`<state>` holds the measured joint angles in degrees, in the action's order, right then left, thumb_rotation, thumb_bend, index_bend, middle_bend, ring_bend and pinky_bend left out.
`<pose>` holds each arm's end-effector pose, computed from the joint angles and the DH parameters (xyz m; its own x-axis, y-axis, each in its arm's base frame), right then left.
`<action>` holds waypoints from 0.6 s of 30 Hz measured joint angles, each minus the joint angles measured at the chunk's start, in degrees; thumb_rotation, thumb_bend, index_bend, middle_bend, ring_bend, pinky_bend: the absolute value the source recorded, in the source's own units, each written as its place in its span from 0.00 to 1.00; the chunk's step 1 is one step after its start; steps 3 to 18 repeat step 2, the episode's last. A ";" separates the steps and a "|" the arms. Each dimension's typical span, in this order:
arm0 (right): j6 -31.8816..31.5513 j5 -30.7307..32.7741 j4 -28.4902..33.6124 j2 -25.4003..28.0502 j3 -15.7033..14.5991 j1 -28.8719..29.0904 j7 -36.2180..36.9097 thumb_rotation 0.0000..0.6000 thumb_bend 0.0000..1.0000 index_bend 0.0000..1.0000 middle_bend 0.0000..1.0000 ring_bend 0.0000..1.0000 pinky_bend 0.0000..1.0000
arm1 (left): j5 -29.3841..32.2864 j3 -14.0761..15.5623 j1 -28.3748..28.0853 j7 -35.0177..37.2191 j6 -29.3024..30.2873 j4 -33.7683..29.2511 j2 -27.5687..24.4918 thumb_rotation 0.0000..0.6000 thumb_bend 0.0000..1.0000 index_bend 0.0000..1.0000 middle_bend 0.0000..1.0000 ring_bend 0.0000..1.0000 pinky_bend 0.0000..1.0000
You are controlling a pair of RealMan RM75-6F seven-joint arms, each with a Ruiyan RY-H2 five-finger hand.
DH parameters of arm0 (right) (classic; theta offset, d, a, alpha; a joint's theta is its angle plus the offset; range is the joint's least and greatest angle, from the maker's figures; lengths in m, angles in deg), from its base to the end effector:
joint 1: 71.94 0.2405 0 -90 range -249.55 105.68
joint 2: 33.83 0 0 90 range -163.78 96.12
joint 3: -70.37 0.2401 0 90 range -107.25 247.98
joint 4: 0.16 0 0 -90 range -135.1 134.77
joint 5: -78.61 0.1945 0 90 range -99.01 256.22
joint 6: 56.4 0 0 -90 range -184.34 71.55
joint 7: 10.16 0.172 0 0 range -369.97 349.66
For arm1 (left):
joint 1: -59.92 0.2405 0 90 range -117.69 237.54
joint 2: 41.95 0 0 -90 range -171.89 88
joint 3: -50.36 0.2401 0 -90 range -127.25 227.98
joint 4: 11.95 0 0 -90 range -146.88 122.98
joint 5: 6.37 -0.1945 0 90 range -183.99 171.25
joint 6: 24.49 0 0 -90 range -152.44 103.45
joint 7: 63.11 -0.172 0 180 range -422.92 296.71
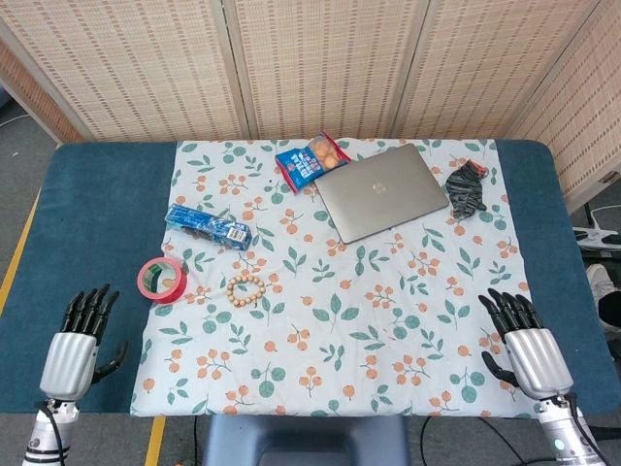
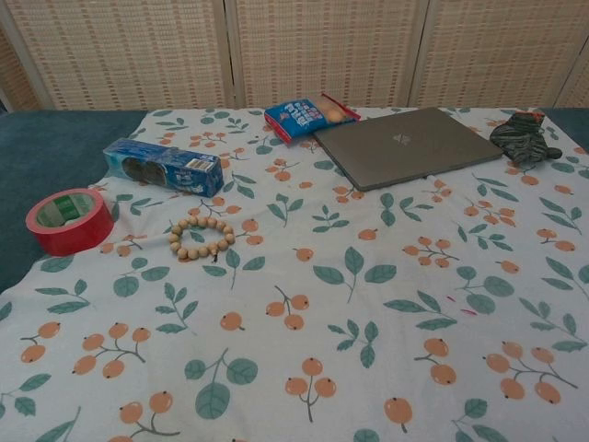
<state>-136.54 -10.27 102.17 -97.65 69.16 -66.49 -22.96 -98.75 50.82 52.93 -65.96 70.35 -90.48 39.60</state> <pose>-0.2570 -0.1900 0.1266 0.4564 -0.1494 0.8771 -0.8894 -0.1039 0.4451 -0.2695 0.2041 0.1028 0.3702 -0.1245 0.9206 0.9099 -0.1511 -0.3863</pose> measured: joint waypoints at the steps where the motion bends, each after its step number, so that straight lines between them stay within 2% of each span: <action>1: -0.10 0.01 0.03 -0.04 0.01 -0.06 -0.15 1.00 0.27 0.00 0.00 0.00 0.00 | 0.28 0.20 0.28 -0.36 -0.52 0.02 -0.39 1.00 0.41 0.00 0.00 0.00 0.00; 18: -0.20 0.08 0.04 -0.06 0.05 -0.10 -0.20 1.00 0.27 0.00 0.00 0.00 0.00 | 0.57 0.33 0.28 -0.79 -1.24 -0.11 -0.73 1.00 0.41 0.00 0.00 0.00 0.00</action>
